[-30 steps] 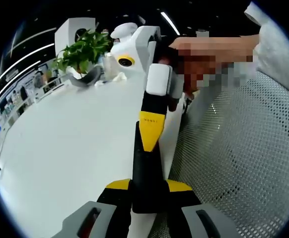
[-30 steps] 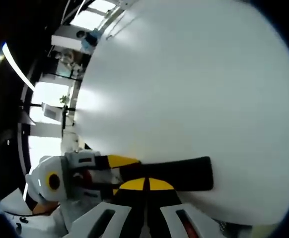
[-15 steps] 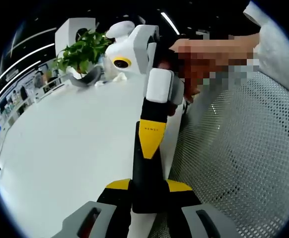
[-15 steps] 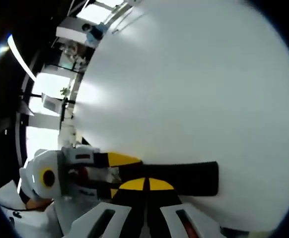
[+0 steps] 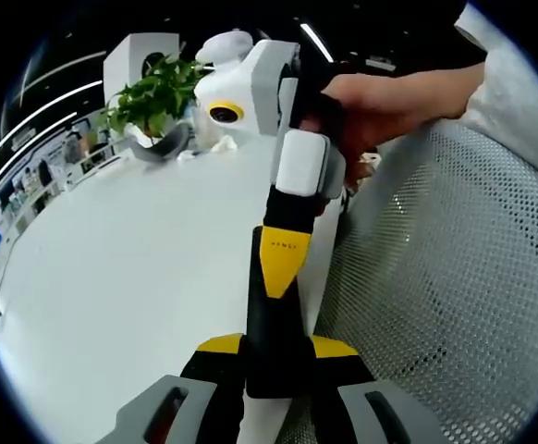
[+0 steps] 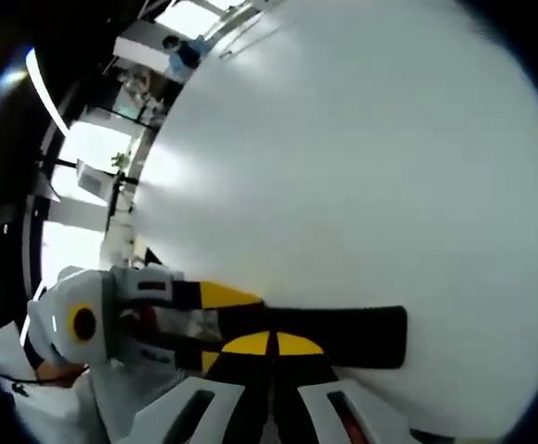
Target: Press the specified remote control buttons in sequence, fully releasing each button before pressing the next.
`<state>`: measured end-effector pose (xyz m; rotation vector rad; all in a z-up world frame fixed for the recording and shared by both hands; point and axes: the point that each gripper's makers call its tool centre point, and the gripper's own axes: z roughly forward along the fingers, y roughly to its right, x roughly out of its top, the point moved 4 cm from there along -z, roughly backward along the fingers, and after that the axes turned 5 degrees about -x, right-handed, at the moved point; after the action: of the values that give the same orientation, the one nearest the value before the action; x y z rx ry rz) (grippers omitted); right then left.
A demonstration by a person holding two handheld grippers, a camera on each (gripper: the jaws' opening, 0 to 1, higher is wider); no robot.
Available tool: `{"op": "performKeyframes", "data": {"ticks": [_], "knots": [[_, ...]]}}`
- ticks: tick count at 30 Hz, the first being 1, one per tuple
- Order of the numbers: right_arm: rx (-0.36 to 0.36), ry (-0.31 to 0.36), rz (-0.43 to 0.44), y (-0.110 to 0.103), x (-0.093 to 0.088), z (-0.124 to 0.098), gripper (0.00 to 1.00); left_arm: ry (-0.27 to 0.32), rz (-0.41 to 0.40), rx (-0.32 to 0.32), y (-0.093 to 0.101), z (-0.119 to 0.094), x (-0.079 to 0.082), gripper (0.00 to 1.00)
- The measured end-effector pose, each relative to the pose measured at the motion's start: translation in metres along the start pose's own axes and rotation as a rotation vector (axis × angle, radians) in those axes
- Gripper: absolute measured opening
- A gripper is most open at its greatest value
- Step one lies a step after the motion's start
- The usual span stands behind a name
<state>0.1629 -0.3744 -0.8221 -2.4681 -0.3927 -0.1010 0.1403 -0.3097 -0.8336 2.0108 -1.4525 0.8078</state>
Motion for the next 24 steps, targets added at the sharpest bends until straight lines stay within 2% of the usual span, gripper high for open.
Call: {"op": "performKeyframes", "data": {"ticks": [14, 24], "knots": [[0.007, -0.008, 0.039, 0.001, 0.0014, -0.0002, 0.0, 0.001, -0.003, 0.002, -0.0012, 0.0004, 0.0003, 0.25], [-0.023, 0.001, -0.018, 0.0003, 0.0033, -0.001, 0.0, 0.001, -0.003, 0.002, -0.0015, 0.0002, 0.0002, 0.25]]}}
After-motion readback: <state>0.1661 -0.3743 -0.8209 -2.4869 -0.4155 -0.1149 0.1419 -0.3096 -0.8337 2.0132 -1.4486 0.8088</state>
